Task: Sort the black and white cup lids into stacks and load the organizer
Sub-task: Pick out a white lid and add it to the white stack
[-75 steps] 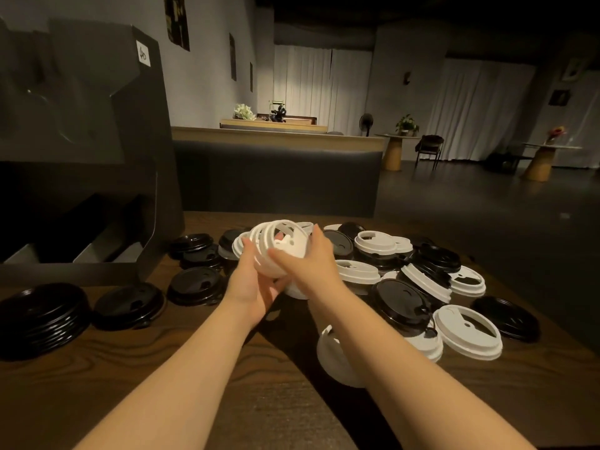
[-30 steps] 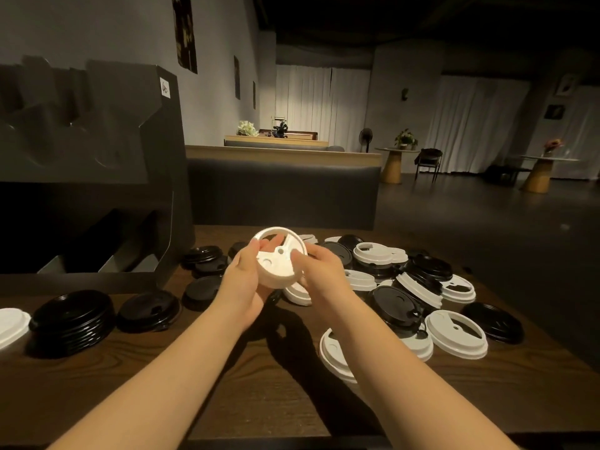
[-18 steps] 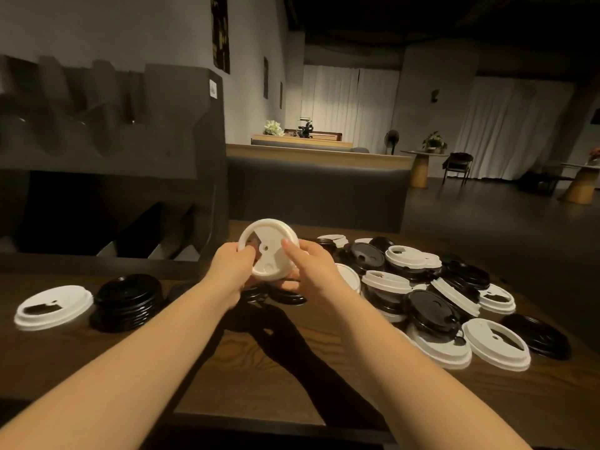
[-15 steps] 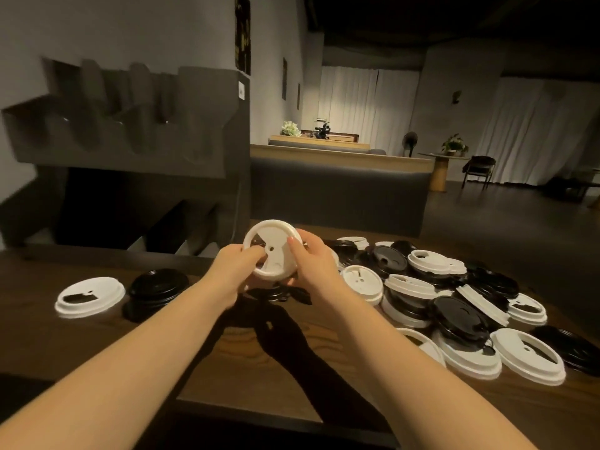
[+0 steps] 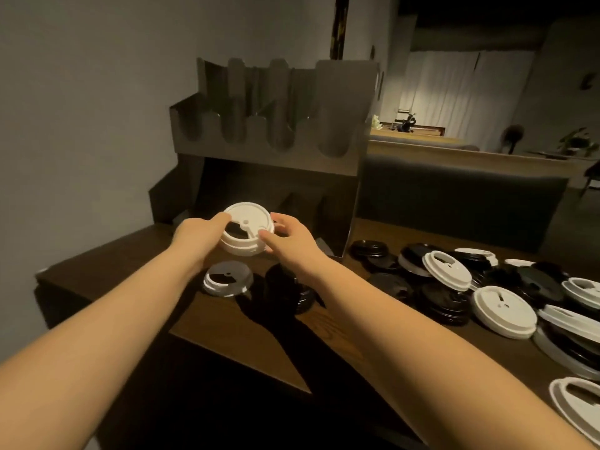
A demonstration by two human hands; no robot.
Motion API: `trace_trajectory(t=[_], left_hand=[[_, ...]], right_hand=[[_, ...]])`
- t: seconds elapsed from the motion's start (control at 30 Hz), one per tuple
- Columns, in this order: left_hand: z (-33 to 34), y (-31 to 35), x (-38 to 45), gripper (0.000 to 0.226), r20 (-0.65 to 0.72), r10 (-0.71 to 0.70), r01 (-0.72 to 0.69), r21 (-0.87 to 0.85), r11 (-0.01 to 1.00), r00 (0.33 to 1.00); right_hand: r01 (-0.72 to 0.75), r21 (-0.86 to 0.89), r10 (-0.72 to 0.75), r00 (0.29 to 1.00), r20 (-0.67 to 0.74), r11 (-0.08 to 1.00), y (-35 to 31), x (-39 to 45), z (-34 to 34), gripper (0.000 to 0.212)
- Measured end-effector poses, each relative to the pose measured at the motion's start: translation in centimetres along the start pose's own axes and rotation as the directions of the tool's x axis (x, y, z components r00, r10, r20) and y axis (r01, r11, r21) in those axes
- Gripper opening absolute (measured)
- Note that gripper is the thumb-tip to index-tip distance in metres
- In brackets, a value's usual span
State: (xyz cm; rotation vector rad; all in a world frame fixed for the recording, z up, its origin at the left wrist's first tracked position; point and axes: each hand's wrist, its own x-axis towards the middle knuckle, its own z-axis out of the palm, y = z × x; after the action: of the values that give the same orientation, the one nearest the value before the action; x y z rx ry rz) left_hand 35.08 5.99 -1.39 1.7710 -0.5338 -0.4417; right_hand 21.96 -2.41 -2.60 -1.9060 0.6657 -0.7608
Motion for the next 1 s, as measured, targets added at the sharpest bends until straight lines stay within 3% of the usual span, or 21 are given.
trace_trajectory(t=[0.13, 0.27, 0.4, 0.53, 0.63, 0.73, 0.87, 1.0], left_hand=[[-1.8, -2.4, 3.0, 0.057, -0.047, -0.034, 0.041, 0.159, 0.986, 0.998], [-1.9, -5.1, 4.9, 0.065, 0.001, -0.076, 0.071, 0.341, 0.937, 0.997], [-1.8, -6.3, 5.3, 0.058, 0.062, -0.017, -0.023, 0.599, 0.8, 0.998], [-1.8, -7.1, 5.4, 0.056, 0.097, -0.001, -0.072, 0.745, 0.663, 0.995], [-1.5, -7.3, 5.3, 0.056, 0.073, -0.013, -0.048, 0.763, 0.645, 0.997], [-1.0, -7.1, 4.9, 0.051, 0.048, -0.03, -0.016, 0.737, 0.676, 0.998], [-0.8, -7.3, 3.4, 0.047, 0.093, -0.033, -0.03, 0.606, 0.795, 0.995], [-1.1, -8.3, 2.0, 0.043, 0.063, 0.086, -0.107, 0.62, 0.778, 0.994]], right_hand=[[0.074, -0.212, -0.061, 0.996, 0.064, 0.975, 0.3, 2.5, 2.8, 0.041], [0.087, -0.465, -0.016, 0.988, 0.155, 0.881, 1.2, 3.8, 4.0, 0.038], [0.162, -0.673, 0.055, 0.956, 0.288, 0.722, 1.9, 3.7, 4.3, 0.032], [0.174, -0.742, 0.133, 0.933, 0.335, 0.647, 2.3, 4.0, 4.4, 0.033], [0.163, -0.773, 0.157, 0.934, 0.322, 0.613, 2.3, 3.8, 4.4, 0.038], [0.18, -0.851, 0.162, 0.942, 0.293, 0.494, 2.1, 3.5, 4.7, 0.042], [0.222, -0.884, 0.14, 0.943, 0.302, 0.412, 2.0, 2.4, 4.9, 0.044], [0.22, -0.865, 0.132, 0.942, 0.309, 0.45, 2.7, 1.6, 4.9, 0.04]])
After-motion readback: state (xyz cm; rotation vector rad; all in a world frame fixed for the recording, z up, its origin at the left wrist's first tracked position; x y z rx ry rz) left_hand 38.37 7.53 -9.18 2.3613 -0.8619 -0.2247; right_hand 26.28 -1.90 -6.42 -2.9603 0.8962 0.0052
